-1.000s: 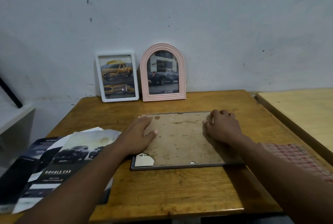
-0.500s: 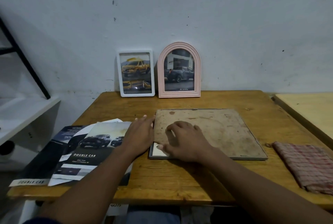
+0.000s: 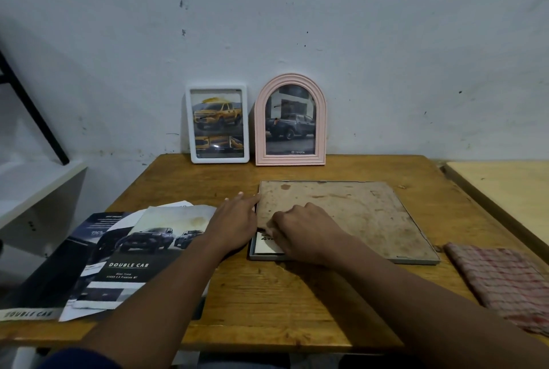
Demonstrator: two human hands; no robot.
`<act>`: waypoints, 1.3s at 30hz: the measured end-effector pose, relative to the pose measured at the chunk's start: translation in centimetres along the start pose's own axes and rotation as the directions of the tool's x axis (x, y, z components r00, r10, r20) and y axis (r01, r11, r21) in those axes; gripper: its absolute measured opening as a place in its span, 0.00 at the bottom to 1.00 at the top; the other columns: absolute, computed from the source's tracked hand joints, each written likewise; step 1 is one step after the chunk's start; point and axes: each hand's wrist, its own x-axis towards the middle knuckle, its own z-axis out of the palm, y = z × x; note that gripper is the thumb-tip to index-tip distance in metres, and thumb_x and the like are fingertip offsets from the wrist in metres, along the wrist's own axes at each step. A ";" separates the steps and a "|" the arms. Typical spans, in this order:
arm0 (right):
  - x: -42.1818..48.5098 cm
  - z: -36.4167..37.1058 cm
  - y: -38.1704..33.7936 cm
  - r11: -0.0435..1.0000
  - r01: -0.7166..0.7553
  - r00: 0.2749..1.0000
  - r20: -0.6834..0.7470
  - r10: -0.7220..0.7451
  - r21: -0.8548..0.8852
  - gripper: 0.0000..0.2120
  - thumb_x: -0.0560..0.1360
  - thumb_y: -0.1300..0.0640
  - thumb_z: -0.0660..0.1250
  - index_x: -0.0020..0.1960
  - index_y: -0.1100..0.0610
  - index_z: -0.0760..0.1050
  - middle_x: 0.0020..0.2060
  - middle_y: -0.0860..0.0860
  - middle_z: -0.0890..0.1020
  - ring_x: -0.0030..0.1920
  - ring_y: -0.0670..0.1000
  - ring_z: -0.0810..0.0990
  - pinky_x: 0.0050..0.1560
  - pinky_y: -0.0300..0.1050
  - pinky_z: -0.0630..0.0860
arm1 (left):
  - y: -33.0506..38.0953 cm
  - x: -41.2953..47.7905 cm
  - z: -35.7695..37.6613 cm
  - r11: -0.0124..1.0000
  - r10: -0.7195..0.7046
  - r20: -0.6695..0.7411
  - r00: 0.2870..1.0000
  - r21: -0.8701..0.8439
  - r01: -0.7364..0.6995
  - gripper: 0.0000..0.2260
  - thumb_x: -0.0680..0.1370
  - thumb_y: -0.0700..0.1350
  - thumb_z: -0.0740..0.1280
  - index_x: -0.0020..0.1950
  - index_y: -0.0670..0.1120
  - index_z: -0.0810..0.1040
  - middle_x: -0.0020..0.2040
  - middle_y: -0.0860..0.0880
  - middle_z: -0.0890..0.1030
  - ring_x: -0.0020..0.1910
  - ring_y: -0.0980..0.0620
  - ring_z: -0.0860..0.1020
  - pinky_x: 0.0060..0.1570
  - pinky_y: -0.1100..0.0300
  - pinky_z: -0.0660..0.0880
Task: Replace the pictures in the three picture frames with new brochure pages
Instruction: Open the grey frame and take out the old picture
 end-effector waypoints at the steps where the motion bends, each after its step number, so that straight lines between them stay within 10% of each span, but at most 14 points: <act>1: 0.1 -0.2 0.0 1.000 0.010 1.000 -0.001 -0.010 0.002 0.14 0.82 0.48 0.57 0.55 0.55 0.76 0.45 0.54 0.81 0.37 0.52 0.71 0.40 0.47 0.66 | 0.0 0.0 0.0 1.000 -0.001 0.001 1.000 0.000 0.001 0.21 0.85 0.42 0.54 0.79 0.48 0.65 0.77 0.44 0.69 0.80 0.45 0.58 0.77 0.47 0.53; 25: -0.1 -10.3 4.6 0.986 -0.103 0.880 -0.450 0.152 0.130 0.11 0.81 0.55 0.59 0.51 0.57 0.79 0.39 0.56 0.82 0.34 0.55 0.71 0.36 0.46 0.64 | 0.4 1.0 -1.4 0.922 -0.033 0.125 0.992 0.387 -0.017 0.23 0.86 0.55 0.48 0.81 0.55 0.57 0.81 0.49 0.60 0.82 0.44 0.50 0.77 0.40 0.41; 29: -0.6 -11.1 5.9 0.977 -0.060 0.843 -0.514 0.159 0.204 0.11 0.81 0.52 0.61 0.54 0.55 0.81 0.42 0.53 0.85 0.37 0.54 0.79 0.39 0.50 0.77 | 1.3 1.4 -2.9 0.995 -0.095 -0.021 0.995 0.033 0.096 0.21 0.86 0.54 0.52 0.79 0.53 0.63 0.77 0.46 0.68 0.79 0.44 0.60 0.76 0.40 0.55; 32: -1.1 -10.6 5.7 0.965 -0.039 0.828 -0.532 0.177 0.261 0.12 0.80 0.49 0.62 0.55 0.53 0.81 0.45 0.50 0.85 0.42 0.53 0.82 0.43 0.53 0.80 | 5.5 2.5 -6.3 0.672 -0.309 0.016 0.951 -0.704 0.230 0.25 0.84 0.61 0.54 0.78 0.50 0.65 0.72 0.43 0.75 0.71 0.42 0.72 0.66 0.47 0.68; 35: -1.0 -10.0 5.0 0.965 -0.032 0.825 -0.538 0.173 0.260 0.11 0.80 0.48 0.63 0.56 0.52 0.81 0.45 0.49 0.85 0.44 0.51 0.82 0.45 0.52 0.80 | 9.1 3.7 -9.2 0.201 -0.160 0.272 0.949 -0.932 0.301 0.30 0.79 0.68 0.58 0.71 0.47 0.69 0.58 0.40 0.83 0.57 0.39 0.82 0.59 0.41 0.77; 39: -1.1 -9.1 4.6 0.949 -0.022 0.849 -0.495 0.185 0.316 0.13 0.79 0.45 0.64 0.54 0.51 0.81 0.44 0.47 0.85 0.44 0.49 0.83 0.45 0.52 0.81 | 11.5 4.3 -10.2 0.178 -0.118 0.274 0.954 -0.940 0.292 0.15 0.83 0.51 0.64 0.61 0.40 0.76 0.49 0.39 0.84 0.41 0.46 0.84 0.35 0.54 0.82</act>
